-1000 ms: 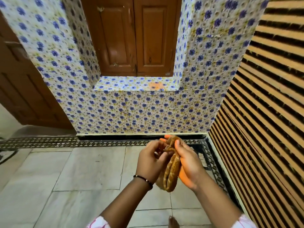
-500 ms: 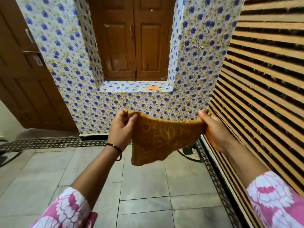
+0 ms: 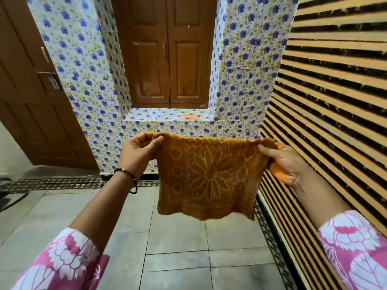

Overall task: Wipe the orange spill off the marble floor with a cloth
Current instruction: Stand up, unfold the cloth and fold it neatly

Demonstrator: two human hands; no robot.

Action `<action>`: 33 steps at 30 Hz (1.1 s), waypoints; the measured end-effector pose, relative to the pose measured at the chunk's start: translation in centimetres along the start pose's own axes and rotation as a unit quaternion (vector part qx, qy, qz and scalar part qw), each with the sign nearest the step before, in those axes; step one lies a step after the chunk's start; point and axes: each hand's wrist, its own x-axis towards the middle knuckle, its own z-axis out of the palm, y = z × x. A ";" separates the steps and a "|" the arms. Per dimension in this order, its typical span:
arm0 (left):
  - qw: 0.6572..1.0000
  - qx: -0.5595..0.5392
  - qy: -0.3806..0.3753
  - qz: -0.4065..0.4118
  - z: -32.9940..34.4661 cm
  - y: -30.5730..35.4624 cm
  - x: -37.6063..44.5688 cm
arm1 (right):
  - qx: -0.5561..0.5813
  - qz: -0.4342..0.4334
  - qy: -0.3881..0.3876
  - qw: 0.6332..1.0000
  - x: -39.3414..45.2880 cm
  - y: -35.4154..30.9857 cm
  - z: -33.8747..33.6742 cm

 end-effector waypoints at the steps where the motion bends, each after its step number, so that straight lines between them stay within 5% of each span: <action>1: 1.000 -0.006 -0.008 0.000 0.1 0.2 -0.3 | 0.009 -0.009 0.010 1.000 -0.2 -0.1 -0.2; 8: 0.997 -0.036 -0.051 -0.038 0.7 1.2 -1.0 | -0.010 -0.062 0.021 0.998 -0.8 -1.2 -1.3; 14: 0.983 -0.014 0.041 -0.179 4.6 0.4 1.7 | 0.037 0.081 0.097 0.991 3.9 -0.2 -0.2; 18: 0.966 -0.088 0.071 -0.231 7.9 0.3 1.7 | 0.032 0.078 0.104 0.991 4.3 0.5 3.2; 23: 0.972 -0.116 0.004 -0.205 11.1 1.2 0.3 | -0.084 -0.014 0.008 0.996 1.8 2.2 8.4; 28: 0.982 -0.099 -0.060 -0.150 11.4 1.6 -0.1 | -0.253 -0.147 -0.050 0.955 0.6 3.2 10.6; 33: 0.997 -0.004 -0.066 -0.049 10.2 1.1 0.4 | -0.214 -0.127 -0.160 0.955 0.3 2.7 8.9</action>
